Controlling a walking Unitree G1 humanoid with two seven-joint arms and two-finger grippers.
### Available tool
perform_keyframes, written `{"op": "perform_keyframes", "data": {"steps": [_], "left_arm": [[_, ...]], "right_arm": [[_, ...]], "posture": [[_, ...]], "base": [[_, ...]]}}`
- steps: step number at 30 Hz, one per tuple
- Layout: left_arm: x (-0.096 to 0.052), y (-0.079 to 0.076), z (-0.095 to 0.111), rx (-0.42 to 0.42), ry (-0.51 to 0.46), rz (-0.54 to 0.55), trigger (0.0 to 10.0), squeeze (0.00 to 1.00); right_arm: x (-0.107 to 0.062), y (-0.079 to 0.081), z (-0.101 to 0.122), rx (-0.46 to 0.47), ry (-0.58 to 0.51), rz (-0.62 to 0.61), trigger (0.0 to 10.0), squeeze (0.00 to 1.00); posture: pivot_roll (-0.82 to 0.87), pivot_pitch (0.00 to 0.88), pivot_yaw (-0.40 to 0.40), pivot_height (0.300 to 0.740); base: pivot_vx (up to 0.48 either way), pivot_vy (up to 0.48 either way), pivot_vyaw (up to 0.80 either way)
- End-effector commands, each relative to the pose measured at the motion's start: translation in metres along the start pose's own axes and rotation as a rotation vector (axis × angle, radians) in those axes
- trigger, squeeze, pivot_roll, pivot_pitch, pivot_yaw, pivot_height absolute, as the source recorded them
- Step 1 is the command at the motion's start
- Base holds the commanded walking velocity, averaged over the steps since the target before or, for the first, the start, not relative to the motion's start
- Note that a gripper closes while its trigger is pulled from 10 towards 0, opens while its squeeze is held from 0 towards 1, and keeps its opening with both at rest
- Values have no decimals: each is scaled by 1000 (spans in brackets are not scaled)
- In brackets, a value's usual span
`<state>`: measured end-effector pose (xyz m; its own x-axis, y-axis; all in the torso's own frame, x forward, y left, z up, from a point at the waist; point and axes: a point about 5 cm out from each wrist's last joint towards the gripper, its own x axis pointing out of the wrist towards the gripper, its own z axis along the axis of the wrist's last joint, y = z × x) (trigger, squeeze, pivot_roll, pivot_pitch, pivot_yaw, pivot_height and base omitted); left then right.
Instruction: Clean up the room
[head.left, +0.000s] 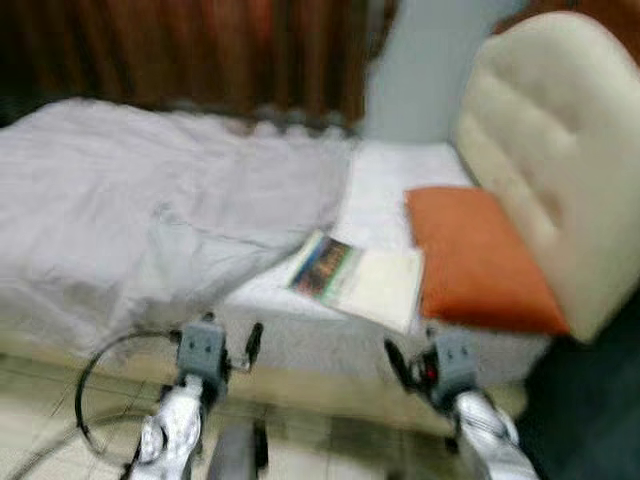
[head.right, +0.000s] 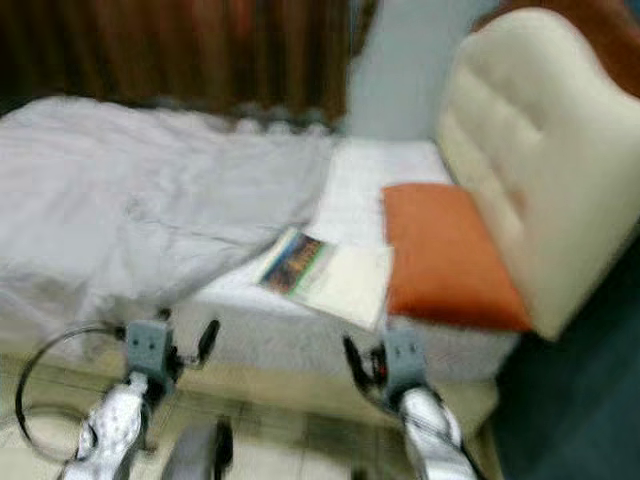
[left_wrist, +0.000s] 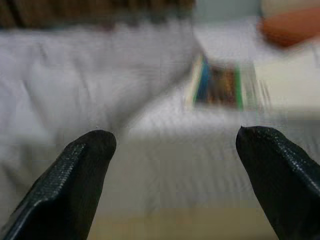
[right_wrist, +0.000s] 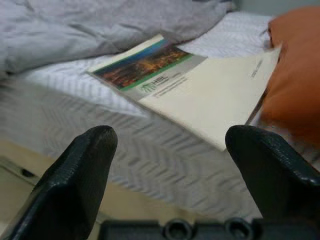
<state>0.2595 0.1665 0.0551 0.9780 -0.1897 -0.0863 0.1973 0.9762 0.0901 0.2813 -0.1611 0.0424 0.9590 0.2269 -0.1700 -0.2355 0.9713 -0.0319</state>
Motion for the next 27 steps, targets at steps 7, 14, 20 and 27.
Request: {"op": "perform_keyframes", "data": {"steps": [7, 14, 20, 27], "left_arm": [[7, -2, 0, -30, 2, -45, 10000, 0], [15, -7, 4, 1, -8, -100, 10000, 0], [21, -6, 10, 0, -20, -123, 10000, 0], [27, -8, 14, 40, -20, -138, 10000, 0]], "right_arm": [[0, -5, -14, 23, 58, -37, 10000, 0], [4, -4, -16, 33, 70, -37, 10000, 0], [6, -1, -25, 68, 129, -17, 10000, 0], [7, -3, -38, 79, 226, -35, 10000, 0]], "posture": [[-32, 9, -8, 584], [-34, 1, 4, 584], [-32, 0, 10, 584], [-26, 0, 13, 584]], "base": [[392, 0, 0], [460, 0, 0], [464, 0, 0], [466, 0, 0]]}}
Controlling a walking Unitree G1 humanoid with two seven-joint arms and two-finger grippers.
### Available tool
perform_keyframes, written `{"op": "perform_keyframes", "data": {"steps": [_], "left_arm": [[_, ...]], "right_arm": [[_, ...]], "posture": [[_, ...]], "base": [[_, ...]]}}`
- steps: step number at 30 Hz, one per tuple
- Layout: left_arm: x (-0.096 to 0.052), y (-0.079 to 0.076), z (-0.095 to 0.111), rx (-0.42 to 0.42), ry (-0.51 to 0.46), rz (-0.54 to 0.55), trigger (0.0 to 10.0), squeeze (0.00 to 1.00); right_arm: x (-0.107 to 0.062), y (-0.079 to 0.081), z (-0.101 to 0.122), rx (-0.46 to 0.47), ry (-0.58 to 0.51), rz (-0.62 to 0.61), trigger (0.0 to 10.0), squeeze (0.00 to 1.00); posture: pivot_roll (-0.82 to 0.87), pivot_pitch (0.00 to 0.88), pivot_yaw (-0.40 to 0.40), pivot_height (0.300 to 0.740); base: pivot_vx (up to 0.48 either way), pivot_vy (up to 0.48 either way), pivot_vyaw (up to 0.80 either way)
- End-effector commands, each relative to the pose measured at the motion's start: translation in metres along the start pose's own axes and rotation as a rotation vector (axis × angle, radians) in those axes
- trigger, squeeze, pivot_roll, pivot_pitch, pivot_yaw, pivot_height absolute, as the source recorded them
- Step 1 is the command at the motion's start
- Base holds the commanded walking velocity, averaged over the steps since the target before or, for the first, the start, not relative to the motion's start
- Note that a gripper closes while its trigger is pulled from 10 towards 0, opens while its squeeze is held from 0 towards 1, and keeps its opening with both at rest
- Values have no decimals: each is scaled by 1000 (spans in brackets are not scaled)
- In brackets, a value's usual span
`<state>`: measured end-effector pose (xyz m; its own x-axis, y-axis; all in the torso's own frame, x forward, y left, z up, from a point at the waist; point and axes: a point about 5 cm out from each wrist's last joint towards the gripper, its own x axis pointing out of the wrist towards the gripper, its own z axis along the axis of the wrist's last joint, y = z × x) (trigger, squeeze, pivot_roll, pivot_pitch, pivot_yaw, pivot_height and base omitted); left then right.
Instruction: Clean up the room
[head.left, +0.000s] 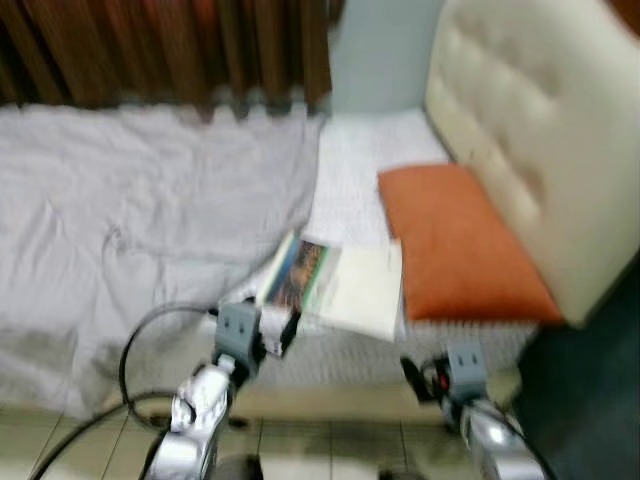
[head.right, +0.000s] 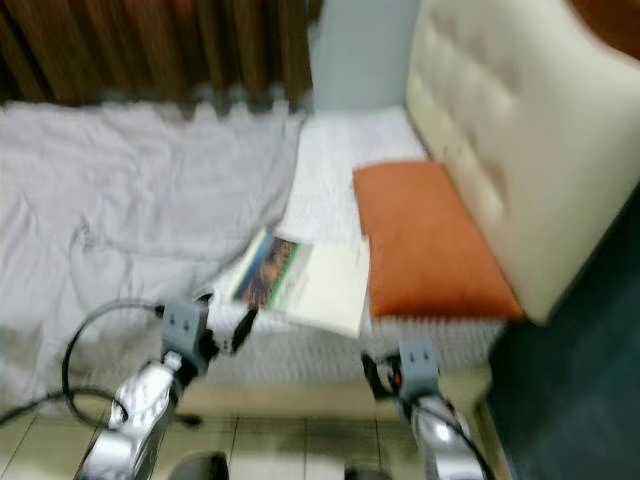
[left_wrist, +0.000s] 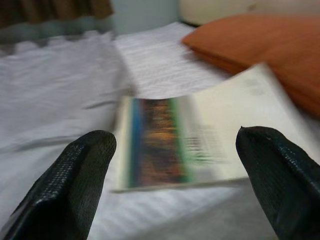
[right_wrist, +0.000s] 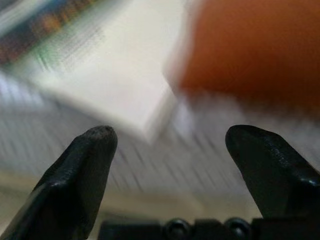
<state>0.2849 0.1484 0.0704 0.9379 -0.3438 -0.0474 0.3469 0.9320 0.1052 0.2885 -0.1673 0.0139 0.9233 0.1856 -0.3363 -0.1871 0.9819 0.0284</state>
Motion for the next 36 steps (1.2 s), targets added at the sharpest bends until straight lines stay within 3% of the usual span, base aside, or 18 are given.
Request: {"op": "perform_keyframes", "data": {"steps": [1, 10, 21, 26, 36], "left_arm": [[0, 3, -5, 12, 35, 16, 10000, 0], [1, 8, 2, 11, 5, 26, 10000, 0], [-5, 10, 0, 10, 8, 42, 10000, 0], [-7, 10, 1, 4, 8, 48, 10000, 0], [-15, 10, -1, -11, 12, 58, 10000, 0]], "right_arm": [[-2, 3, -12, 8, 54, -3, 10000, 0], [-1, -2, -20, 59, 108, -47, 10000, 0], [4, 16, -22, 120, 134, 24, 10000, 0], [8, 25, -24, 228, 164, 45, 10000, 0], [21, 39, 4, 423, 49, 153, 10000, 0]], "posture": [[-26, 0, 13, 584], [-17, 7, 26, 584], [-8, 24, 16, 584], [5, 45, 17, 584], [23, 56, 5, 584]], "base": [[465, 0, 0], [0, 0, 0], [0, 0, 0], [0, 0, 0], [0, 0, 0]]}}
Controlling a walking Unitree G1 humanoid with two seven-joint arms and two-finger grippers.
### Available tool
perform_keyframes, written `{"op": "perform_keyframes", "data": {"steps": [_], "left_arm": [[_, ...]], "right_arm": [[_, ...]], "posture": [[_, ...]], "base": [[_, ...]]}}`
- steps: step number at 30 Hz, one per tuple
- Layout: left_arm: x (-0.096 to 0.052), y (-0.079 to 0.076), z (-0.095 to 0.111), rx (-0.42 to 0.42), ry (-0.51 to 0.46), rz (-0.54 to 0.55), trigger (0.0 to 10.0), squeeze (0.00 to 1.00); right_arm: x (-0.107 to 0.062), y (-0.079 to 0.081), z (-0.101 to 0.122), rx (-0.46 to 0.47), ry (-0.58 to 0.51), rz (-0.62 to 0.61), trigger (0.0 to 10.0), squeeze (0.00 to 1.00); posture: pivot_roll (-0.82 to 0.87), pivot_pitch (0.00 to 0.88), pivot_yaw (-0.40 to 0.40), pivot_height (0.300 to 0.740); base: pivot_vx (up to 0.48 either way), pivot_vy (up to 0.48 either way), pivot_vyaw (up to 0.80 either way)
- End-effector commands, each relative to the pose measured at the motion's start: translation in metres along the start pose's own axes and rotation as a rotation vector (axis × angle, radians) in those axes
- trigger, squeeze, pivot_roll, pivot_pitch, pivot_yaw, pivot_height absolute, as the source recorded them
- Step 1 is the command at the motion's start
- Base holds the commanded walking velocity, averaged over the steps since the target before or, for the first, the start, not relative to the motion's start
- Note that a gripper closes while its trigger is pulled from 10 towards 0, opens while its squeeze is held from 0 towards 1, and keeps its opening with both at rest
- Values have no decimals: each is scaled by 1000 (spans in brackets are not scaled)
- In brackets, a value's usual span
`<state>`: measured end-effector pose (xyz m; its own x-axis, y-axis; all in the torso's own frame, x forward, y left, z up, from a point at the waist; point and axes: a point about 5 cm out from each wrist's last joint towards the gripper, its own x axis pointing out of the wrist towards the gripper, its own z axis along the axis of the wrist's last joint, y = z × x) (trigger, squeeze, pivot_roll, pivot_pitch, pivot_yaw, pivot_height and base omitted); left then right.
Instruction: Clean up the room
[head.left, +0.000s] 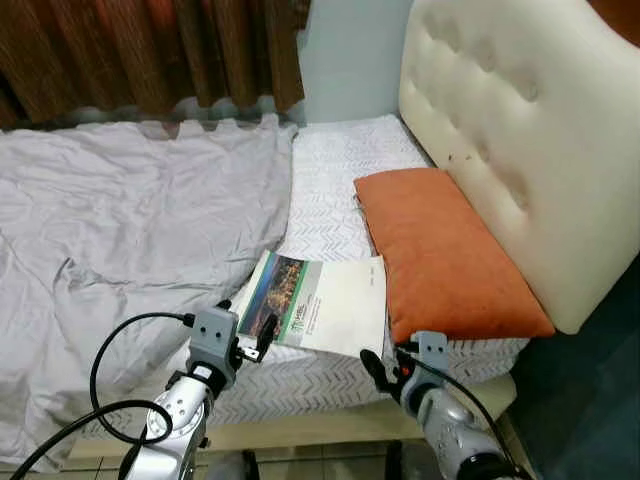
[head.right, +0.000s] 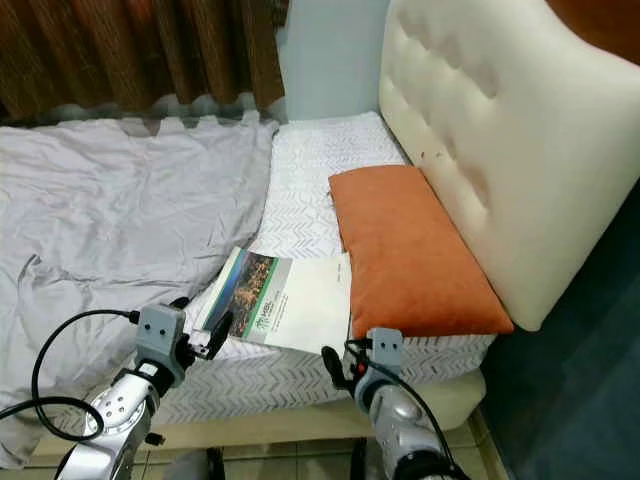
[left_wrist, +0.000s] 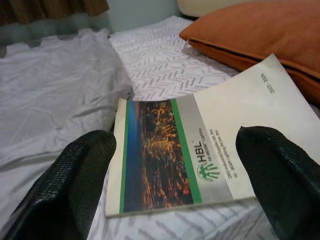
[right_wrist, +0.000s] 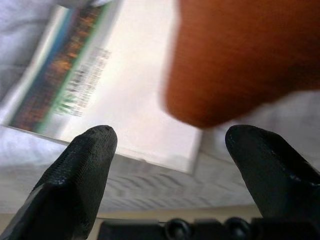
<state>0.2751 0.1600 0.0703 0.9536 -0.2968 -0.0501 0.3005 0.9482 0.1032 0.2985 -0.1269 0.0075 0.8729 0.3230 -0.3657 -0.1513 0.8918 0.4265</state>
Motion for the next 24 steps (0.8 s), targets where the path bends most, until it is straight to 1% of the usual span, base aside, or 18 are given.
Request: {"op": "perform_keyframes", "data": {"steps": [1, 2, 3, 4, 6, 8, 10, 14, 20, 21, 22, 23, 24], "left_arm": [[-2, 3, 0, -7, 6, 9, 10000, 0], [-3, 2, 0, -8, 7, 10, 10000, 0], [-4, 2, -1, -15, 11, 11, 10000, 0], [-4, 2, -1, -15, 11, 11, 10000, 0], [-4, 1, -2, -19, 16, 9, 10000, 0], [-3, 1, -1, -22, 17, 7, 10000, 0], [-2, 2, 1, -23, 15, 3, 10000, 0], [-4, 3, 4, -17, 14, -6, 10000, 0], [-15, 8, 4, 1, 32, -13, 10000, 0], [-16, 8, 4, 2, 33, -13, 10000, 0], [-17, 8, 4, 2, 34, -10, 10000, 0], [-17, 8, 4, 2, 34, -10, 10000, 0], [-18, 8, 4, 1, 35, -8, 10000, 0]], "right_arm": [[2, 4, 5, 41, -17, 32, 10000, 0], [2, 4, 5, 49, -16, 34, 10000, 0], [2, 2, 2, 85, -3, 31, 10000, 0], [2, 2, 2, 85, -3, 31, 10000, 0], [1, 1, -2, 136, 19, 27, 10000, 0], [2, 2, -5, 180, 42, 22, 10000, 0], [4, 6, -9, 202, 66, 16, 10000, 0], [12, 18, -6, 198, 78, 28, 10000, 0], [26, 41, 12, 203, 50, 72, 10000, 0], [27, 44, 14, 204, 46, 78, 9490, 0], [28, 45, 16, 195, 41, 76, 5882, 0], [28, 45, 16, 195, 41, 76, 5882, 0], [29, 46, 18, 192, 38, 74, 4314, 0]], "posture": [[23, 56, 3, 584], [23, 56, 3, 584], [22, 55, 4, 584], [22, 55, 4, 584], [24, 56, 7, 584], [25, 58, 16, 584], [33, 65, 27, 584], [54, 80, 45, 584], [107, 85, 54, 584], [107, 85, 54, 584], [115, 82, 46, 584], [115, 82, 46, 584], [117, 80, 43, 584]], "base": [[0, 0, 0], [0, 0, 0], [0, 0, 0], [0, 0, 0], [0, 0, 0], [0, 0, 0], [0, 0, 0], [0, 0, 0], [0, 0, 0], [0, 0, 0], [0, 0, 0], [0, 0, 0], [0, 0, 0]]}}
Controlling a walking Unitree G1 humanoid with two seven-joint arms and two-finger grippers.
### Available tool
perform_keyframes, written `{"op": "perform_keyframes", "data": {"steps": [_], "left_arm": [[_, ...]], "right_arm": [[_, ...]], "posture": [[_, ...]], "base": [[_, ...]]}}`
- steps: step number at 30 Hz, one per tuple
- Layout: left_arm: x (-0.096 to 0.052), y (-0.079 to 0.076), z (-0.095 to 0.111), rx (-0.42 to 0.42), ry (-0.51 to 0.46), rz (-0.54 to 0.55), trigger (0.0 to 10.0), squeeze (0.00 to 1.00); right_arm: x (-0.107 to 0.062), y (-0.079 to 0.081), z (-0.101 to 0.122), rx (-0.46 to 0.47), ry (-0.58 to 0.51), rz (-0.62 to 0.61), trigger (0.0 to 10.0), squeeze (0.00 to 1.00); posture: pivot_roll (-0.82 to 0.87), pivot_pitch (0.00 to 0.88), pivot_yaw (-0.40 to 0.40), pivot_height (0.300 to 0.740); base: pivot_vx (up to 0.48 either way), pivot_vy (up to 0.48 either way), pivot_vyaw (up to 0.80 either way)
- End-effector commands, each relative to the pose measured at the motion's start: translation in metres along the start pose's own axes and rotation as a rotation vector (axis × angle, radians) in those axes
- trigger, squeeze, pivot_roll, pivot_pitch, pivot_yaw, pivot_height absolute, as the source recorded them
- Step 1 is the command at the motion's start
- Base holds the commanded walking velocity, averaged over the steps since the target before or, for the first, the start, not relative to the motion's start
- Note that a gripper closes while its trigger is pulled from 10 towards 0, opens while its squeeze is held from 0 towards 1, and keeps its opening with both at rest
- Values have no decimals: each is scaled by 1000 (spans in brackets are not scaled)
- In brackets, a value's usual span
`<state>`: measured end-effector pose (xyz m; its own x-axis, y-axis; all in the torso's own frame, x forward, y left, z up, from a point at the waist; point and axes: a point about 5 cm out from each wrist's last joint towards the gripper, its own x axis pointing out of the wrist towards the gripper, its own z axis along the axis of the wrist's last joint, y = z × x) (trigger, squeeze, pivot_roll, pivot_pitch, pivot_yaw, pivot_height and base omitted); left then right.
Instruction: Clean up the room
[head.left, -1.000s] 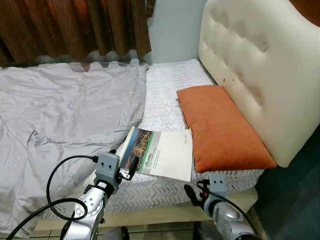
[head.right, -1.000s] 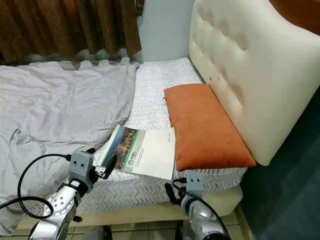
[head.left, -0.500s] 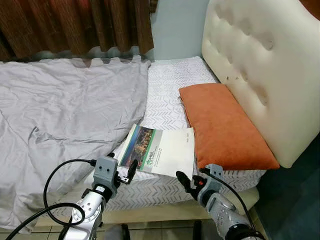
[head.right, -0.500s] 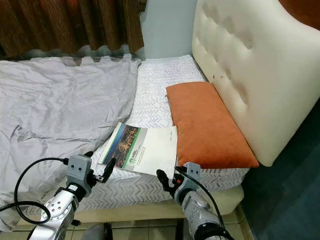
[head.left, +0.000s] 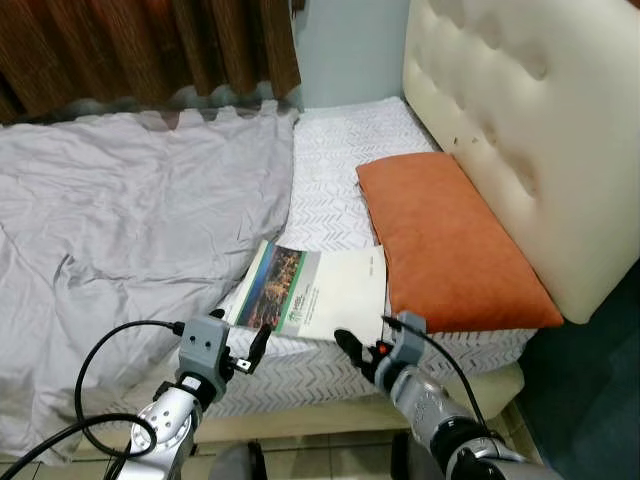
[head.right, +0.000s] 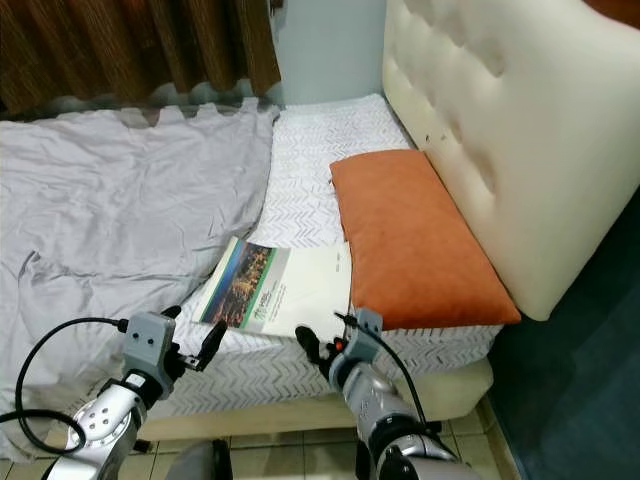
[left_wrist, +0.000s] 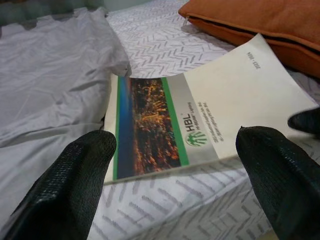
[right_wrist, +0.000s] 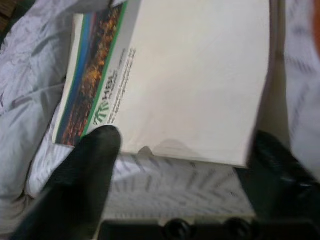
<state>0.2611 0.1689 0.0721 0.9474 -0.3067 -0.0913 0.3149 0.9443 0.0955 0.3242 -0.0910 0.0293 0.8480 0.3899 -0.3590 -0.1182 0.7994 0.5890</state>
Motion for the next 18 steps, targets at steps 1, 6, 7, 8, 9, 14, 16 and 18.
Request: {"op": "perform_keyframes", "data": {"steps": [1, 6, 7, 8, 9, 14, 16, 18], "left_arm": [[-2, 3, 3, 5, -3, 13, 10000, 0], [-3, 2, 4, -5, -3, 23, 10000, 0], [-3, 1, 4, -8, -3, 25, 10000, 0], [-3, 1, 3, -12, -2, 29, 10000, 0], [-2, 1, 3, -17, -2, 34, 10000, 0], [-1, -1, 3, -26, -2, 37, 10000, 0], [-1, -2, 3, -28, -3, 37, 10000, 0], [-1, -2, 3, -30, -3, 38, 10000, 0]], "right_arm": [[4, 8, 1, 7, -1, 1, 0, 0], [4, 7, 2, -26, 12, -6, 0, 0], [4, 6, 3, -48, 18, -5, 0, 0], [4, 5, 4, -89, 25, -8, 0, 0], [4, 4, 6, -146, 29, -7, 0, 0], [5, 4, 24, -294, 11, -13, 0, 0], [5, 4, 30, -334, -1, -17, 0, 0], [6, 4, 36, -401, -12, -28, 0, 0]], "posture": [[121, 77, 34, 584], [122, 71, 22, 584], [120, 69, 17, 584], [119, 67, 14, 584], [117, 66, 12, 584], [111, 67, 8, 584], [111, 67, 8, 584], [111, 67, 8, 584]], "base": [[0, 0, 0], [0, 0, 0], [0, 0, 0], [0, 0, 0], [0, 0, 0], [0, 0, 0], [0, 0, 0], [0, 0, 0]]}}
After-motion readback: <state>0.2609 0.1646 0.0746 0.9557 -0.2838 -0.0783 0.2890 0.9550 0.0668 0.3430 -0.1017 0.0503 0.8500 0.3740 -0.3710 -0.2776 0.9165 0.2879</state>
